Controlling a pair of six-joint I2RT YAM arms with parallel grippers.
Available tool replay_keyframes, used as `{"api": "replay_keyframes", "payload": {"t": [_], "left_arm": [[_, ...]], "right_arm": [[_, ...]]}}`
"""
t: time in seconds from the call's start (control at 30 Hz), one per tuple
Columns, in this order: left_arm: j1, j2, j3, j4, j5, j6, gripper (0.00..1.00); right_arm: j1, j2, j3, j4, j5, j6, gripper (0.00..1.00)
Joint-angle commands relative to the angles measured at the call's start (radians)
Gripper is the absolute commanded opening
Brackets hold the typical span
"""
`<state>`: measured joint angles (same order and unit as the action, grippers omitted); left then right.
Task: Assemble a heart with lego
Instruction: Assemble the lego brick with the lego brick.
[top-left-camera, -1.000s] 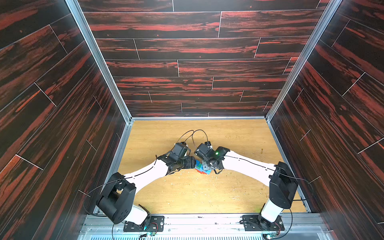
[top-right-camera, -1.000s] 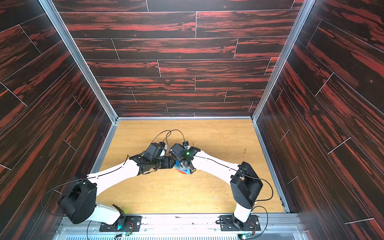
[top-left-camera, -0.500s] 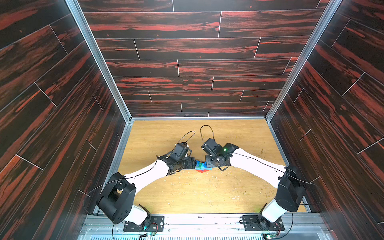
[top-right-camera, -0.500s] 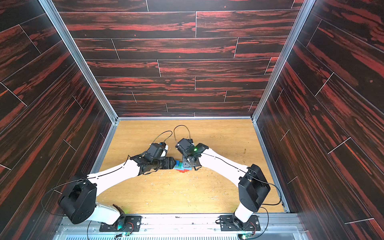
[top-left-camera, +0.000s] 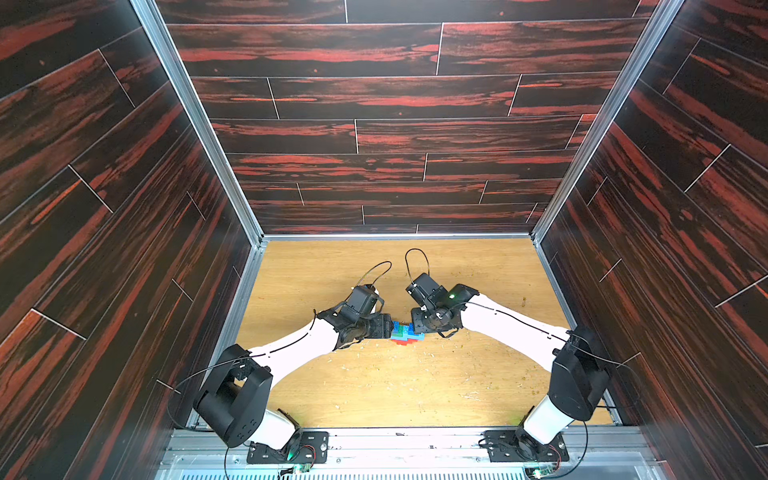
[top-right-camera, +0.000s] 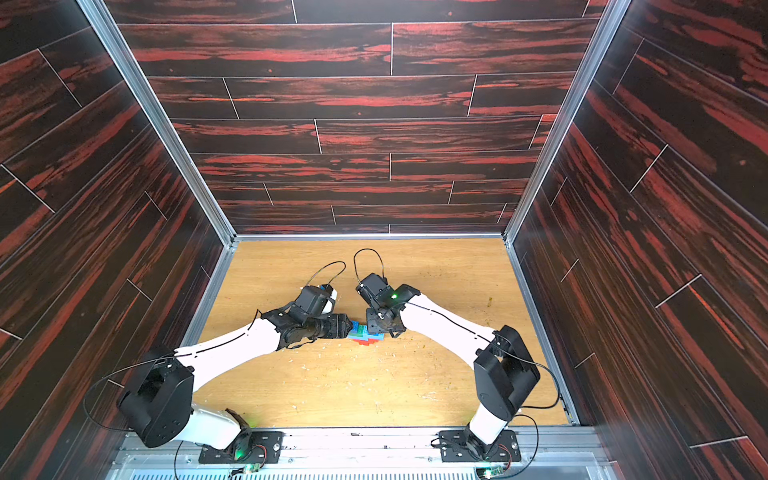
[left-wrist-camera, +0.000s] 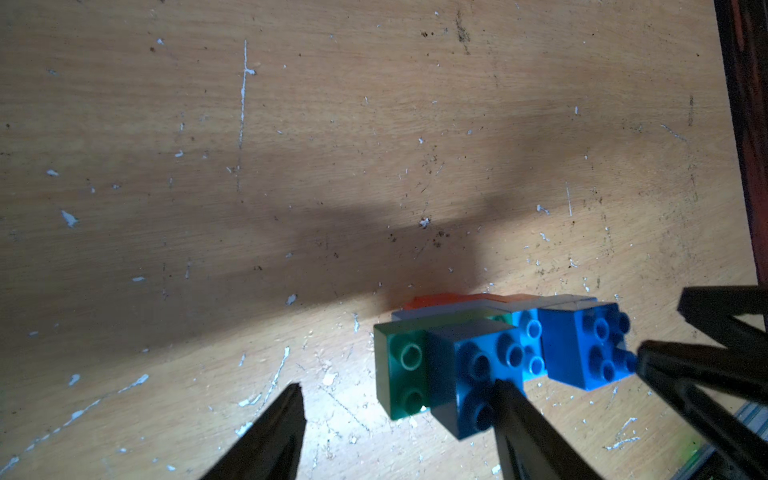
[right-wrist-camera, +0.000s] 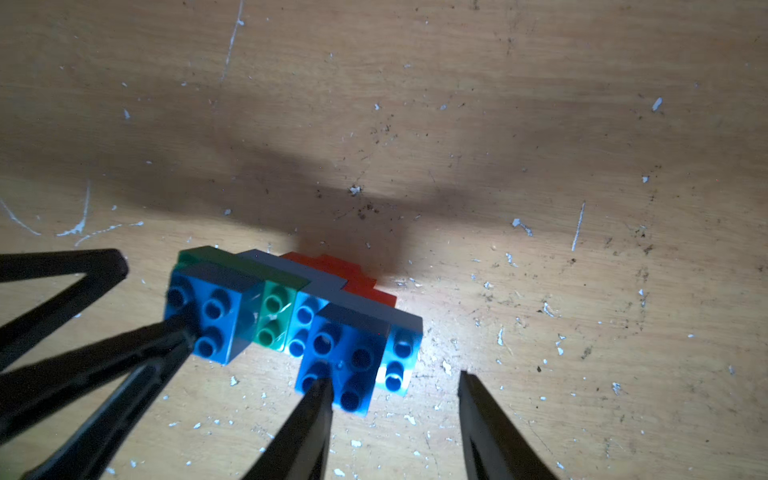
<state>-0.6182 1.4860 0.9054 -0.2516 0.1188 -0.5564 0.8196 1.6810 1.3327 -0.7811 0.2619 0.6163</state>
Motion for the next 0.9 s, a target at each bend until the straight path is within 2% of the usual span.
{"api": "replay_keyframes", "payload": {"t": [0.0, 0.27, 0.63, 0.7, 0.77, 0.87], "left_arm": [[-0.011, 0.024, -0.001, -0.092, -0.018, 0.023, 0.74], [-0.011, 0.032, 0.006, -0.09, -0.016, 0.019, 0.74], [-0.014, 0.048, 0.004, -0.089, -0.016, 0.013, 0.74], [-0.014, 0.044, 0.008, -0.096, -0.016, 0.016, 0.74], [-0.015, 0.033, 0.015, -0.106, -0.023, 0.022, 0.74], [-0.015, 0.008, 0.043, -0.128, -0.054, 0.024, 0.74]], "right_arm": [[-0.008, 0.025, -0.02, 0.004, -0.002, -0.004, 0.53], [-0.005, 0.056, -0.048, -0.026, 0.017, -0.016, 0.54], [-0.02, 0.118, -0.23, 0.039, -0.009, -0.033, 0.54], [-0.016, 0.123, -0.193, 0.012, -0.006, -0.03, 0.52], [0.002, 0.074, -0.13, -0.005, 0.036, -0.027, 0.53], [0.003, 0.01, -0.034, 0.001, 0.029, -0.085, 0.57]]}}
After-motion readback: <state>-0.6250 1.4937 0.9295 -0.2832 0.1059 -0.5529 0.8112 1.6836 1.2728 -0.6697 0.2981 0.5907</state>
